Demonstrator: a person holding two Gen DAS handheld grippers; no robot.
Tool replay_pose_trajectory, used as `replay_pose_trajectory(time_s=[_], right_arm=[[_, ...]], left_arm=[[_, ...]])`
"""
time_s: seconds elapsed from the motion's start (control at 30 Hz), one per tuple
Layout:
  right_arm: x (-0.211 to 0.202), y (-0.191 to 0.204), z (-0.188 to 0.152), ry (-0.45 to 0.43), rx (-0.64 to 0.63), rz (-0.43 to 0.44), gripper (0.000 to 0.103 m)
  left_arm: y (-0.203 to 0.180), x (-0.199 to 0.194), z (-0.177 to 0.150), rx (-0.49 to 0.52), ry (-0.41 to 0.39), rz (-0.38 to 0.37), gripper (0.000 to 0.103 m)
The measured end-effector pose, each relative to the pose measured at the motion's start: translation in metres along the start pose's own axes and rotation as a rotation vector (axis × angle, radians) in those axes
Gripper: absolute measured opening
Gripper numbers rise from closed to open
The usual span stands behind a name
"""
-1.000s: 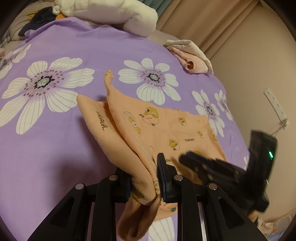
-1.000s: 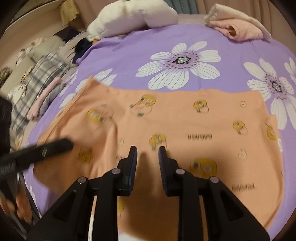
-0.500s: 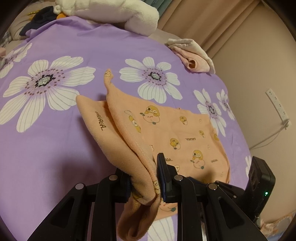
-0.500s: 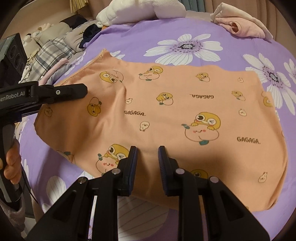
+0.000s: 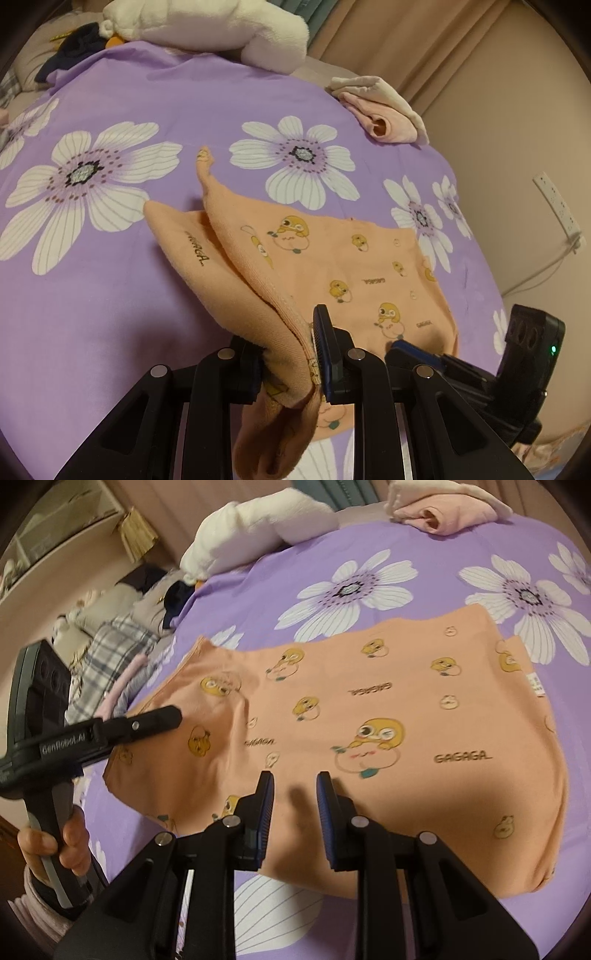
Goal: Fold small clothes
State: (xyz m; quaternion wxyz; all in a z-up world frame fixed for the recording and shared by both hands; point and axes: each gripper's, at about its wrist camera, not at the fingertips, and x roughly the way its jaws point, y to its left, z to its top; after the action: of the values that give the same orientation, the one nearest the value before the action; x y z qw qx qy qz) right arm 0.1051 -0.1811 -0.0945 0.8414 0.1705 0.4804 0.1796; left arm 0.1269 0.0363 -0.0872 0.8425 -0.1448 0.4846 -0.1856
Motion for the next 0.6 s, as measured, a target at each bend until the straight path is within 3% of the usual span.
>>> replay_pose_trajectory(time_s=[0.6], right_arm=[[-0.005, -0.043, 0.027, -0.063, 0.229, 0.18, 0.03]], left_arm=[[-0.068, 0.017, 0.004, 0.171, 0.026, -0.045, 0.022]])
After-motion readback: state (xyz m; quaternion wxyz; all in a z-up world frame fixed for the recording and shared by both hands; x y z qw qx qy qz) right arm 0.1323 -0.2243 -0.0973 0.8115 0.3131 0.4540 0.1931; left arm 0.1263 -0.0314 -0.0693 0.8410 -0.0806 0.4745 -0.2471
